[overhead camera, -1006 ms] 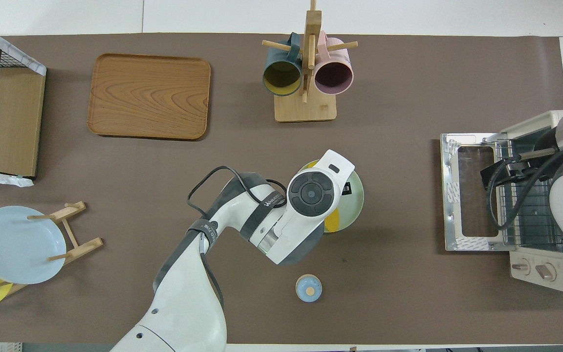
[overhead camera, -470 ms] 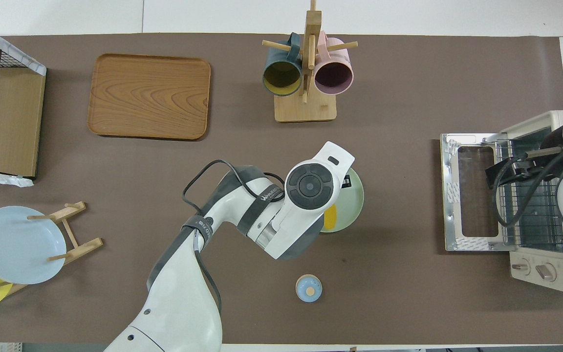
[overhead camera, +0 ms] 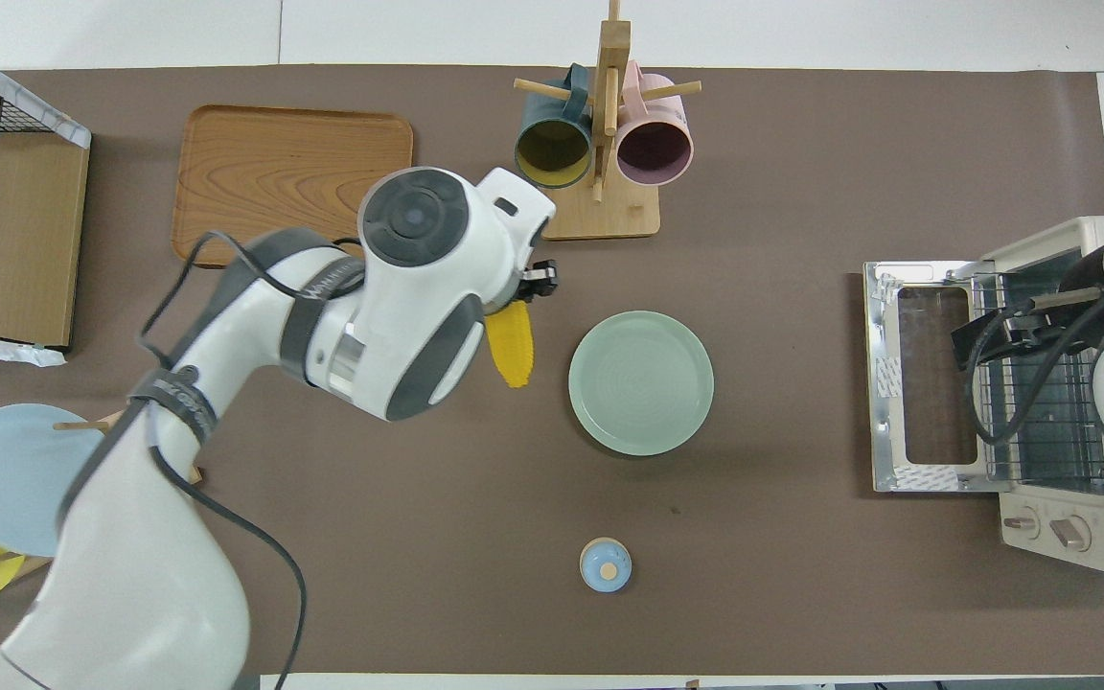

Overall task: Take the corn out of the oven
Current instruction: 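Lift the corn and carry it onto the wooden tray with the left gripper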

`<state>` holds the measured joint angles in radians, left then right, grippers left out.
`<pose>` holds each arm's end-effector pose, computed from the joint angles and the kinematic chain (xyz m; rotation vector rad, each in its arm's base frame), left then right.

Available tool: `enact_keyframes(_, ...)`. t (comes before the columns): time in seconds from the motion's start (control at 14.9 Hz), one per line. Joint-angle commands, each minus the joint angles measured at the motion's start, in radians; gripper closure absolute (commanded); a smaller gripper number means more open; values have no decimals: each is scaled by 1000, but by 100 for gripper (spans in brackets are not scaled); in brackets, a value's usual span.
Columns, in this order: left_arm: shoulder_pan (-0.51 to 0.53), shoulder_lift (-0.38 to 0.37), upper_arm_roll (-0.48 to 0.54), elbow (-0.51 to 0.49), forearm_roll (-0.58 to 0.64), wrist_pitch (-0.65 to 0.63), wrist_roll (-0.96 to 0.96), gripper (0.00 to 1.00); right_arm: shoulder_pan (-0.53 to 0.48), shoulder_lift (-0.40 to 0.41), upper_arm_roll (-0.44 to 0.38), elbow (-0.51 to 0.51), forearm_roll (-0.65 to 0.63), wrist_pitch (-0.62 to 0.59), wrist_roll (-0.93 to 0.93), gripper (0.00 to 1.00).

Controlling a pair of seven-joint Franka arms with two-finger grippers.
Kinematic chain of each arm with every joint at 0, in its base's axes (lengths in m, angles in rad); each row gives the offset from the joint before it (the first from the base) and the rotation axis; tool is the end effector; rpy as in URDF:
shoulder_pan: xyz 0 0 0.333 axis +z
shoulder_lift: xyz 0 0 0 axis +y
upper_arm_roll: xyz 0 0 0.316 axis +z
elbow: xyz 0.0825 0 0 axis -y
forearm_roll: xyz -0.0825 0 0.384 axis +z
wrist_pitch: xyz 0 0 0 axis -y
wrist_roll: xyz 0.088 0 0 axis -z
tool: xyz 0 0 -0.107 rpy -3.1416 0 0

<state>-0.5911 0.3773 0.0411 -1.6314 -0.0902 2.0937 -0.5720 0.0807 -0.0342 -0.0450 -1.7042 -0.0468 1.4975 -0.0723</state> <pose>0.5696 -0.3580 0.4094 3.0392 0.0915 0.0574 0.5301 0.0133 0.5753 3.0833 0.1678 -0.2683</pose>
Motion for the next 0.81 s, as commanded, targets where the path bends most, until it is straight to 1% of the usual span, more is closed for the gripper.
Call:
enact_keyframes(0.0, 143, -9, -15, 7, 14, -30, 165, 100, -21, -4, 11, -3, 19, 10, -29, 0)
enact_keyframes(0.2, 282, 6, -15, 31, 18, -15, 340, 100, -19, -4, 11, -3, 19, 9, -29, 0)
enact_keyframes(0.27, 324, 28, -15, 47, 15, -18, 403, 100, -19, -4, 11, -5, 19, 10, -29, 0)
enact_keyframes(0.34, 356, 63, -16, 92, 15, -21, 438, 100, -19, -6, 11, -5, 19, 9, -29, 0)
enact_keyframes(0.54, 404, 254, -15, 319, 15, -30, 481, 100, -19, -6, 13, -6, 19, 12, -30, 0)
enact_keyframes(0.6, 421, 299, -16, 376, 15, -26, 497, 100, -19, -6, 13, -11, 22, 15, -27, 0)
enact_keyframes(0.67, 439, 328, -21, 415, 15, -26, 523, 100, -12, -13, 13, -27, 36, 18, -27, 29)
enact_keyframes(0.74, 447, 347, -23, 427, 14, -15, 546, 100, -4, -32, 13, -70, 57, 39, -29, 65)
